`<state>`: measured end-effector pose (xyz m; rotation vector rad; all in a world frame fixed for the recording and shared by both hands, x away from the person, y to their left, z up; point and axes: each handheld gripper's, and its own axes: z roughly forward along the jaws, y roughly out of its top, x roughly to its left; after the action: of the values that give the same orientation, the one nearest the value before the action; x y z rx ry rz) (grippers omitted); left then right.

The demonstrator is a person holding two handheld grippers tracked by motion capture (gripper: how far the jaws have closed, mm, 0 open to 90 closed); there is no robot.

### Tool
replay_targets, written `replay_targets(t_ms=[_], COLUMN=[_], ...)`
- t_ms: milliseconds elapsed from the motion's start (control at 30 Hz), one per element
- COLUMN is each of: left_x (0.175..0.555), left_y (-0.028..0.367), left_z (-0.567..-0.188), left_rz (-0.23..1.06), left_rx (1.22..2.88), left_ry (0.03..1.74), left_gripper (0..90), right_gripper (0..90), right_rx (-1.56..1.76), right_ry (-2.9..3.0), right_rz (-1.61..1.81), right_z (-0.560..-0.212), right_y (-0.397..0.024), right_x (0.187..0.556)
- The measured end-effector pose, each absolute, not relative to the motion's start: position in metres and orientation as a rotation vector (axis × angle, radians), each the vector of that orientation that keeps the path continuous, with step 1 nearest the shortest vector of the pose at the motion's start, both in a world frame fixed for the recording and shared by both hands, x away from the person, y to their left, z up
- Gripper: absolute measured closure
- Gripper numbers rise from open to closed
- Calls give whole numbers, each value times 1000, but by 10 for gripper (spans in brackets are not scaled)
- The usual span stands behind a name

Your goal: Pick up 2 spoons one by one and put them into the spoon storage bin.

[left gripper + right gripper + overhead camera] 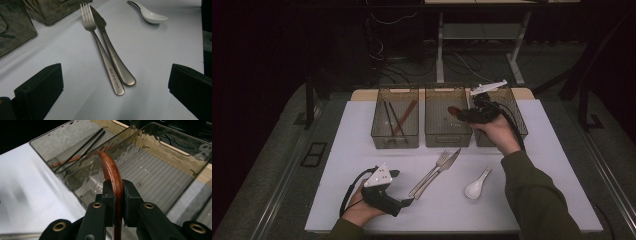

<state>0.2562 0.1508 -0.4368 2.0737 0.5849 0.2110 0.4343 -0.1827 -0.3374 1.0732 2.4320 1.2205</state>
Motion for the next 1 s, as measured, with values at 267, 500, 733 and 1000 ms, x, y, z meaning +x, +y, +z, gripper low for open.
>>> replay_targets(t_ms=[267, 500, 733, 1000], left_x=[256, 256, 256, 256], left_y=[151, 151, 152, 152], left_z=[-436, -436, -435, -435], left_rz=[212, 210, 208, 202], left_rx=[2063, 2062, 2060, 2054], left_ry=[578, 571, 565, 566], left_gripper=[0, 0, 0, 0], right_gripper=[813, 813, 813, 566], right_rx=[1112, 1151, 1204, 1258], right_ry=[2462, 2471, 2491, 2453], right_rz=[1124, 1061, 977, 996], right_z=[-340, -346, -358, -365], right_y=[-151, -131, -115, -112], right_x=[462, 487, 506, 512])
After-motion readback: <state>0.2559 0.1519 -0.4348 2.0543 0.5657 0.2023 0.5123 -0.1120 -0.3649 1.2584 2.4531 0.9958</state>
